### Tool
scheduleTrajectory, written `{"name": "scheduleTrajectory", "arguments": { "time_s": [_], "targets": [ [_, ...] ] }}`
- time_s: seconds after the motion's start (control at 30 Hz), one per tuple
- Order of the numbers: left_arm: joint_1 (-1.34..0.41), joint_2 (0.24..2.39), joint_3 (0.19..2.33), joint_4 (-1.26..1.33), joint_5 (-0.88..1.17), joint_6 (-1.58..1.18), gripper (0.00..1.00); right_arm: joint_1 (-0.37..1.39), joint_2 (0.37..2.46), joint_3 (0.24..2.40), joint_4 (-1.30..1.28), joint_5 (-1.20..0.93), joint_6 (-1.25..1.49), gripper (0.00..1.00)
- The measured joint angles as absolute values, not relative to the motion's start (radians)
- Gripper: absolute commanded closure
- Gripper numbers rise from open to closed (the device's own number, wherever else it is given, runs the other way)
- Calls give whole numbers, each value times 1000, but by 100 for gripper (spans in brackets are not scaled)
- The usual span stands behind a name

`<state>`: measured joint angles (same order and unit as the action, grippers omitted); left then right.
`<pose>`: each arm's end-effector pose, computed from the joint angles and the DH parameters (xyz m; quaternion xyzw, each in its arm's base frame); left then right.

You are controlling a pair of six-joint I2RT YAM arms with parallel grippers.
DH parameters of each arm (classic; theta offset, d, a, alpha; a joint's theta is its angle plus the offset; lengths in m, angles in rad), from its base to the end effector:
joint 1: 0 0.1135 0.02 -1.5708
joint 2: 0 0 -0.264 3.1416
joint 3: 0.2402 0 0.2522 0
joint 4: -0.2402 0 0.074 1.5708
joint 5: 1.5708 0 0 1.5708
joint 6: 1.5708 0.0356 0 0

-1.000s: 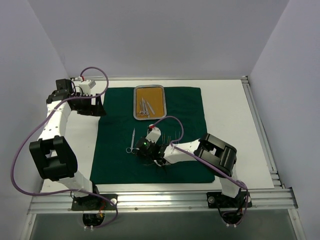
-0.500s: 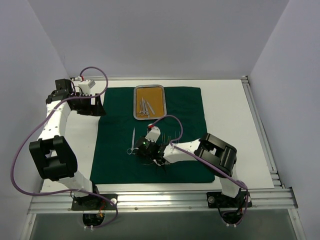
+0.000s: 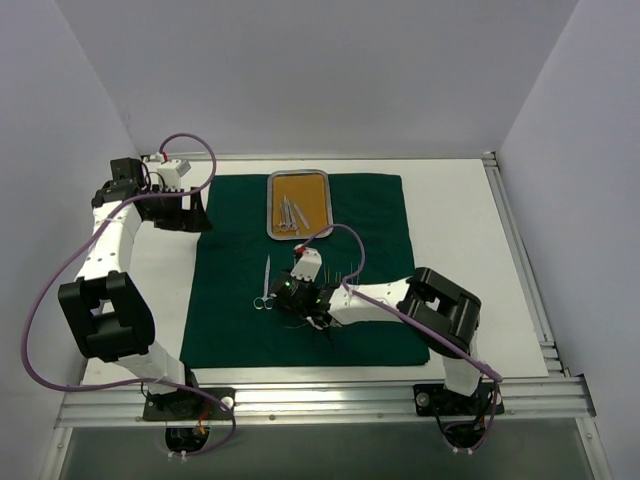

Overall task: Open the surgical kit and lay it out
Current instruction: Adjust the medical item in the surgical kit.

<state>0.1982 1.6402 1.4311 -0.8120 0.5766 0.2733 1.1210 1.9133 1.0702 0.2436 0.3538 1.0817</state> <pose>0.3417 0.0488 0.2962 0.1118 0.9192 -0.2053 0.3169 0.1872 0.3594 0.1586 0.0650 0.8720 0.3394 0.3467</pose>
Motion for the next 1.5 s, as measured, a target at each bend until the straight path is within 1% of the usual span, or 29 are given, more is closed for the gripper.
{"name": "scheduleTrajectory", "arguments": {
  "time_s": [0.07,0.1,0.17,0.27,0.3,0.37,0.4,0.47,0.57,0.63,0.67,0.7,0.8,0.9,1.13,1.5],
  "targets": [
    [198,1640,1431,-812,577,273,6,1121,1902,1077,230,354,1067,71],
    [198,1640,1431,-812,576,273,6,1121,1893,1081,223,355,1059,68],
    [198,1640,1431,-812,576,274,6,1121,1869,1087,213,362,1028,66],
    [198,1640,1431,-812,575,274,6,1118,1823,1123,205,360,937,66],
    [198,1640,1431,-812,575,274,6,1116,1813,1147,204,358,907,70],
    [198,1640,1431,-812,575,274,6,1106,1796,1203,198,347,854,73],
    [198,1640,1431,-812,575,274,6,1097,1788,1230,197,339,833,77],
    [198,1640,1431,-812,574,274,6,1066,1769,1264,195,326,805,78],
    [198,1640,1431,-812,574,274,6,989,1747,1268,167,314,781,76],
    [198,1640,1431,-812,574,274,6,946,1753,1267,129,314,770,78],
    [198,1640,1431,-812,574,274,6,932,1760,1266,110,314,764,80],
    [198,1640,1431,-812,574,274,6,925,1768,1262,95,313,760,86],
    [198,1640,1431,-812,574,274,6,931,1795,1226,74,300,758,95],
    [198,1640,1431,-812,573,274,6,941,1818,1163,68,276,757,100],
    [198,1640,1431,-812,573,274,6,950,1911,1135,62,210,756,100],
    [198,1640,1431,-812,574,274,6,950,1915,1125,94,200,766,100]
  ]
}}
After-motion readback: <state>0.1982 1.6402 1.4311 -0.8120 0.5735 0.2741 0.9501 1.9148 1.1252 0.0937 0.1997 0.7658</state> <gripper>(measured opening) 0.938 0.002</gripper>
